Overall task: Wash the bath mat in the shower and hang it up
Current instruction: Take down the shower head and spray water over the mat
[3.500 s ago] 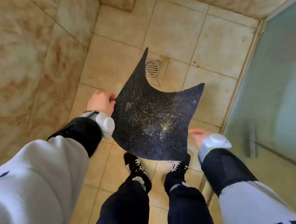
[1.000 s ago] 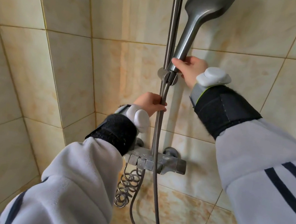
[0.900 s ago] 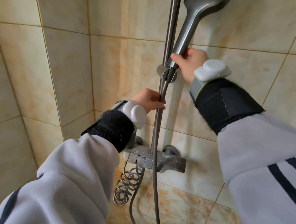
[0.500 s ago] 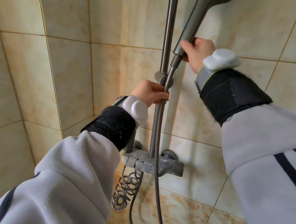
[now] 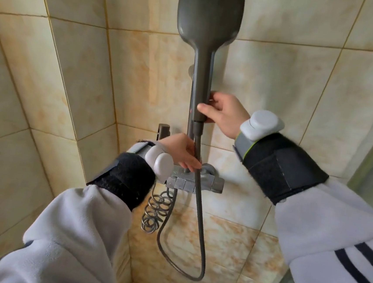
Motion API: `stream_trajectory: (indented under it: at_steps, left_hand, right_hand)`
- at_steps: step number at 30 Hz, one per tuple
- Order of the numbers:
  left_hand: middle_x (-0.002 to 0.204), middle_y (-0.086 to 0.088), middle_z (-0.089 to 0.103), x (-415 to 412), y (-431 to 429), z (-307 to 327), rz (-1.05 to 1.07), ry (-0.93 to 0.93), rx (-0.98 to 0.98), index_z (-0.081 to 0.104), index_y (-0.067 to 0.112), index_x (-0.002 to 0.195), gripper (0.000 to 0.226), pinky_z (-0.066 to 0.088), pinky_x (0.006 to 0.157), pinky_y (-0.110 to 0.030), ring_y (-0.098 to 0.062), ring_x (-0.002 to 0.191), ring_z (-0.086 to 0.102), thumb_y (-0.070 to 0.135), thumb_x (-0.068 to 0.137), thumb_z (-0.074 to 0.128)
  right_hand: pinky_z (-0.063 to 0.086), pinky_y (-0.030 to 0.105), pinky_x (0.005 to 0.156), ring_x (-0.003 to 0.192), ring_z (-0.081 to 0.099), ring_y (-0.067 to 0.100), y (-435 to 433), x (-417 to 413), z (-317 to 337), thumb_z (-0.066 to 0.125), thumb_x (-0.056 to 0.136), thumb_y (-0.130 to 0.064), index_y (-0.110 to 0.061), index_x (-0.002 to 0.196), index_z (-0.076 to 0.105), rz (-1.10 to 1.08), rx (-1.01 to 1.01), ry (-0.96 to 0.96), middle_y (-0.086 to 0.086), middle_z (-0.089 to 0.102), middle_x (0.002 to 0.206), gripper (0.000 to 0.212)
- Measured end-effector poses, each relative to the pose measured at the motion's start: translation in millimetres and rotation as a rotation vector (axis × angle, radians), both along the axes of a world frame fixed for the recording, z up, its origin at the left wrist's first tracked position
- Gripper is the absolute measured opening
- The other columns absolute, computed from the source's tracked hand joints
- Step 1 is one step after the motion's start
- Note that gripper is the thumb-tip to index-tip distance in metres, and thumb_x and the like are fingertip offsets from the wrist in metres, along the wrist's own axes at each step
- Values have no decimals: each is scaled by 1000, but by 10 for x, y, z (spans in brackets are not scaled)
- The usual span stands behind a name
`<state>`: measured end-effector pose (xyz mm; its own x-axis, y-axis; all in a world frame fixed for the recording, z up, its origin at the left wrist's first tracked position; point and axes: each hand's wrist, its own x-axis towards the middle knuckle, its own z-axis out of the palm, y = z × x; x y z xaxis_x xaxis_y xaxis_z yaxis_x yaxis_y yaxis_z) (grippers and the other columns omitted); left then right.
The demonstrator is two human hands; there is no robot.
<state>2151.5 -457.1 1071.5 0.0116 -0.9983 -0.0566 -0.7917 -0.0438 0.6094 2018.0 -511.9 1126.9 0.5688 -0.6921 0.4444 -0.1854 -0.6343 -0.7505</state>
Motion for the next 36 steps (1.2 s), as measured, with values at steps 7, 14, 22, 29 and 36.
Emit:
stream_trajectory:
  at_steps: [7, 14, 22, 29, 36]
  left_hand:
    - [86, 0, 72, 58, 471, -549, 42, 496, 124, 62, 10, 102, 11, 56, 83, -25, -7, 79, 70, 13, 91, 58]
    - [101, -10, 69, 170, 882, -1140, 341, 923, -43, 61, 5, 107, 20, 59, 82, -33, -23, 95, 67, 16, 91, 60]
    - [100, -14, 69, 236, 1088, -1792, 506, 1017, -24, 59, 12, 90, 1, 53, 87, -39, -28, 94, 67, 12, 90, 61]
    - [91, -9, 70, 375, 1031, -2127, 551, 1066, 0, 59, 10, 92, 4, 60, 62, -23, -17, 81, 69, 7, 89, 60]
    - [95, -10, 69, 519, 958, -2374, 596, 1074, 95, 58, 9, 98, 11, 59, 70, -27, -19, 85, 68, 9, 88, 63]
  right_hand:
    - [51, 43, 97, 104, 67, 24, 315, -36, -971, 59, 92, -17, -7, 123, 60, 75, 92, 247, 12, 70, 113, 32]
    - [48, 28, 94, 107, 65, 25, 645, 81, -1842, 59, 92, -12, -5, 124, 60, 157, 229, 441, 13, 69, 115, 33]
    - [57, 31, 77, 83, 65, 23, 398, -147, -2260, 59, 90, -44, -2, 101, 61, -175, 869, 235, 15, 66, 105, 43]
    - [52, 14, 44, 71, 55, 11, -232, -246, -2183, 46, 91, -58, -9, 139, 40, -383, 1013, -104, 11, 53, 133, 69]
    - [41, 11, 31, 24, 45, 3, -657, 60, -2275, 46, 96, -47, -13, 92, 48, -528, 954, -177, 2, 49, 67, 34]
